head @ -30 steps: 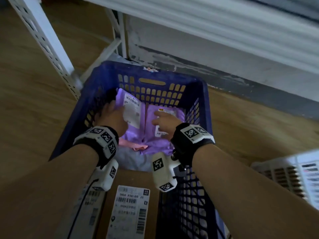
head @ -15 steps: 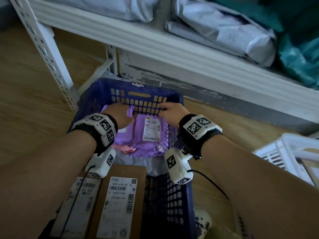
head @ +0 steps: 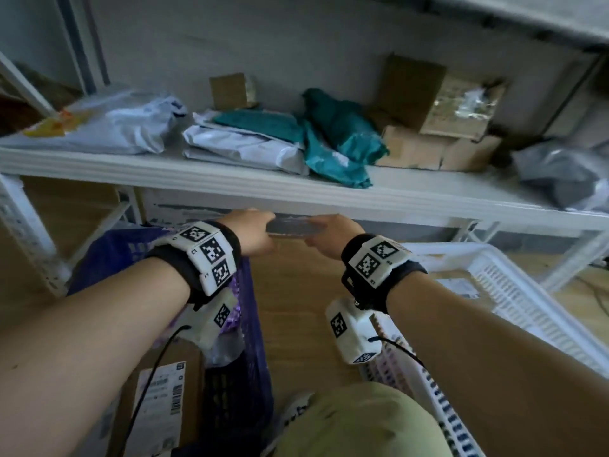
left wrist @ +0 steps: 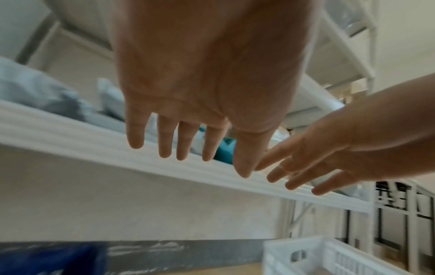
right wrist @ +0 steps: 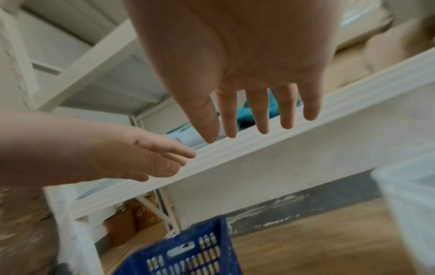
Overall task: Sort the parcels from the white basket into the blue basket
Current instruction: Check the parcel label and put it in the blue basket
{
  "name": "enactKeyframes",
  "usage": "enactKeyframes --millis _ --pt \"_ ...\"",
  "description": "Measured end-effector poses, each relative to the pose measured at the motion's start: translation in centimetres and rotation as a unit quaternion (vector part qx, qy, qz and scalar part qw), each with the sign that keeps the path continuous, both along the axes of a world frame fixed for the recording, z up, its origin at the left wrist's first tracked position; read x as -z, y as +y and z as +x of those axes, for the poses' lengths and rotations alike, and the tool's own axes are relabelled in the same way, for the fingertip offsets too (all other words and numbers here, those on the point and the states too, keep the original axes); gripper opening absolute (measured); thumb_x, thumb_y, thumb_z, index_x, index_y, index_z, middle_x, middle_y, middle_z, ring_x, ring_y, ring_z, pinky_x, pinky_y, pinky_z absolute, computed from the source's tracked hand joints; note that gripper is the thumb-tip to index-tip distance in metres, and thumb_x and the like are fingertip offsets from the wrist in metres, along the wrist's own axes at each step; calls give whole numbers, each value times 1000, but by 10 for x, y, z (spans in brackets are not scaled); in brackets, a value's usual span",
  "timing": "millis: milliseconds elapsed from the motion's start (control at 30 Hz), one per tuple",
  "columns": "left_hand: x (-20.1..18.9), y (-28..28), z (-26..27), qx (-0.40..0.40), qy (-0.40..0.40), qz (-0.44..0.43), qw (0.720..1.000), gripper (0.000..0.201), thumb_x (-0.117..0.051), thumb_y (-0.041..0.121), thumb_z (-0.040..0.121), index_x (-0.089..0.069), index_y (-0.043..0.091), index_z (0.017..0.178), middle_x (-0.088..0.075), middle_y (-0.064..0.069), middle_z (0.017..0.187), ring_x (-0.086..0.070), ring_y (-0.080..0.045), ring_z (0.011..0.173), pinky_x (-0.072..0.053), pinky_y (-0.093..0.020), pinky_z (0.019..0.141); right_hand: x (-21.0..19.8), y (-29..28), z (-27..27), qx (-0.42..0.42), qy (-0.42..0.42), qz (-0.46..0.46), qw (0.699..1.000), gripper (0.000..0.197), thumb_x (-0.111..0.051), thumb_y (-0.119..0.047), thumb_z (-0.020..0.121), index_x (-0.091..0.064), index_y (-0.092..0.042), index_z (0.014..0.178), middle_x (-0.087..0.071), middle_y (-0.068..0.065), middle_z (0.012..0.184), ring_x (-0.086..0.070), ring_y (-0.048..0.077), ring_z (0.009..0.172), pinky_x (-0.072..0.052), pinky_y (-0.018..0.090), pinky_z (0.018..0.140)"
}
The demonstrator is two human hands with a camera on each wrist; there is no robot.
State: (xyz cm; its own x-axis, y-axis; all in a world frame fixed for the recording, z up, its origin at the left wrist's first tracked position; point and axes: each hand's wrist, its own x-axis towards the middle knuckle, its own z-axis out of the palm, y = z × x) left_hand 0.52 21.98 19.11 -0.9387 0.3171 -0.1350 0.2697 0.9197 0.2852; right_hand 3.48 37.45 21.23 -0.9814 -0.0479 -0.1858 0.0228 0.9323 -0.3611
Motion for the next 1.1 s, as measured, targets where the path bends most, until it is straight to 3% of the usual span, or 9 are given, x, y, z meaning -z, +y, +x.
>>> enactKeyframes --millis 67,200,367,500,733,867,1000,1100 --pt "-21 36 13 31 7 8 999 22 -47 37 89 -58 20 100 -61 -13 113 -59 -28 96 -47 -36 81 -17 31 24 33 12 -7 999 44 -50 -22 94 -48 -21 138 -49 5 141 -48 24 127 -39 30 101" --pt "-47 118 41 87 24 -28 995 54 -49 43 90 -42 16 137 -41 -12 141 -45 -31 125 -41 -40 101 -40 99 79 89 26 -7 996 40 -47 -22 96 -48 -18 136 -48 8 140 -48 25 125 -41 32 101" --pt "-61 218 80 182 24 -16 983 41 -55 39 86 -51 19 122 -54 -10 124 -55 -29 105 -46 -33 83 -40 185 136 198 48 -33 978 45 -52 -25 94 -46 -25 139 -51 3 139 -53 22 120 -43 28 99" --pt "-54 280 112 234 32 -14 972 54 -54 39 90 -40 21 139 -45 -9 142 -48 -27 124 -42 -35 101 -31 248 175 261 36 -34 964 44 -51 -22 95 -47 -18 139 -49 7 140 -51 25 123 -41 29 99" --pt "-10 345 125 279 -10 -7 960 52 -56 35 89 -44 17 136 -46 -8 141 -50 -25 122 -43 -33 99 20 317 199 341 20 -74 937 36 -55 -21 93 -57 -24 129 -55 -1 133 -56 20 115 -37 17 81" --pt "27 375 108 274 -36 -19 961 49 -56 34 90 -45 17 135 -47 -8 139 -49 -25 123 -42 -31 99 51 341 185 370 0 -112 922 33 -58 -21 91 -61 -23 125 -57 0 132 -57 19 115 -37 16 81" --pt "65 403 83 271 -78 -23 959 39 -57 32 87 -53 18 123 -56 -6 128 -55 -25 111 -46 -33 93 78 370 168 390 -29 -135 910 29 -56 -16 92 -66 -13 118 -60 3 128 -55 21 116 -39 20 86" --pt "89 423 66 259 -111 -11 959 48 -59 32 86 -50 20 131 -51 -5 136 -52 -23 118 -43 -34 100 97 396 161 424 -38 -161 891 25 -57 -13 92 -68 -11 113 -63 4 123 -56 21 113 -39 21 83"
